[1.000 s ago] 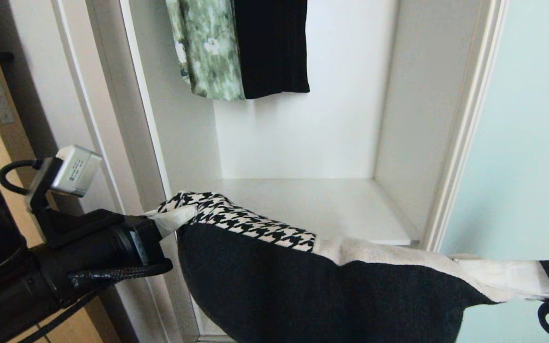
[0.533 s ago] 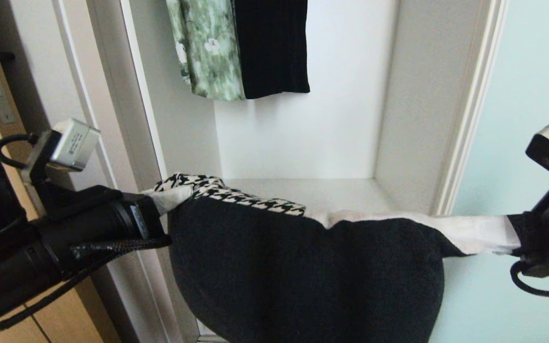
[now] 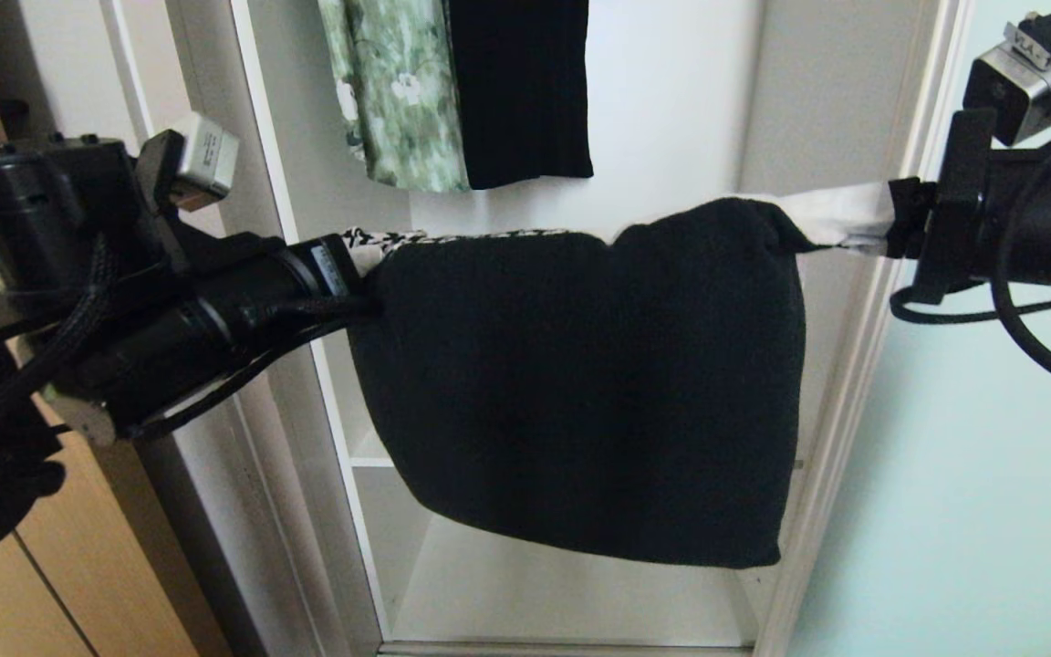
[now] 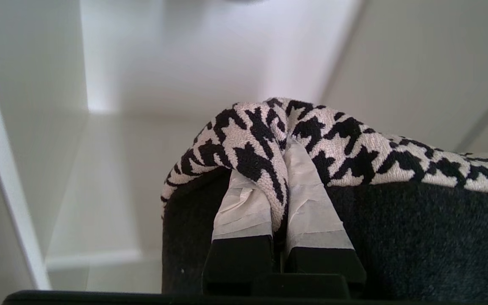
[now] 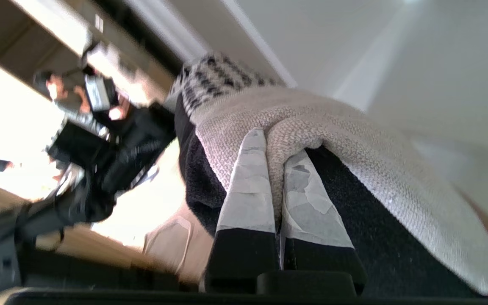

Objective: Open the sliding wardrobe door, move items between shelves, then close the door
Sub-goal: Place the pillow on the higher shelf

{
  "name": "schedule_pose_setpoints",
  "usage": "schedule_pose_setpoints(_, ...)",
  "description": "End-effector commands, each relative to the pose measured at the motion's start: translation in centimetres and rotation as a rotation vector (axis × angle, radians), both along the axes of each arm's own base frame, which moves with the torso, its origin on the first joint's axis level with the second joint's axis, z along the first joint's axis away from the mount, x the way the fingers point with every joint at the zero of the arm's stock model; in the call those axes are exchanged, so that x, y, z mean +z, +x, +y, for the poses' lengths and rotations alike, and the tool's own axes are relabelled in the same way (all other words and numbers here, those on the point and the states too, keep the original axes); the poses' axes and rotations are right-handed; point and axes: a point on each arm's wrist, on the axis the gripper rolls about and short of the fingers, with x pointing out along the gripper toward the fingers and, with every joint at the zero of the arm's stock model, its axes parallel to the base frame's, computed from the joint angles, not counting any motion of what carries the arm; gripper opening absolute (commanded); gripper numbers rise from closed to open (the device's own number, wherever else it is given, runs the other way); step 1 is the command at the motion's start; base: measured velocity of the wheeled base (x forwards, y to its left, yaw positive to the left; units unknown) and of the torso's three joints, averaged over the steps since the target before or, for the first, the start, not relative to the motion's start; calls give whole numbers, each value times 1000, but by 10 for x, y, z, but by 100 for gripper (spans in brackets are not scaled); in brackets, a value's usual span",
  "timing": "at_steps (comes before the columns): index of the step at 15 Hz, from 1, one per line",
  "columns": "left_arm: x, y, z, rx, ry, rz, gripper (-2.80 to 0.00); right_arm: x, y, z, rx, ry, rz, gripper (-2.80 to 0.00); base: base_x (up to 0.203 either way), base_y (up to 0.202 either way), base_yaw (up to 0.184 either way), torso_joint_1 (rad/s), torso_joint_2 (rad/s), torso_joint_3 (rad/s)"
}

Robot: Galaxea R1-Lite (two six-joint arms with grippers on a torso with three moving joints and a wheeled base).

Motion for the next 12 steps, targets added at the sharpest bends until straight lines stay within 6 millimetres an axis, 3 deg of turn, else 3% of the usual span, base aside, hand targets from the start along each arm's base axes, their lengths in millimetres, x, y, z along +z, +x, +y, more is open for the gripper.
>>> schedule_pose_setpoints(1, -3, 41, -8, 28, -1, 3, -280, -3, 51, 7, -25, -3, 16, -280, 0, 0, 0, 0, 0, 0)
schedule_pose_setpoints(5, -6, 98, -15, 69, -10, -27, -280, -14, 118, 8, -70, 5, -11, -280, 0, 0, 0, 0, 0, 0)
schedule_pose_setpoints(8, -28, 154, -15, 110, -18, -65, -280, -35, 176, 9, -100, 17, -51, -280, 0, 0, 0, 0, 0, 0)
schedule_pose_setpoints(12, -71, 220, -12, 149, -29, -109, -280, -90, 238, -1, -111, 23, -118, -280, 0, 0, 0, 0, 0, 0)
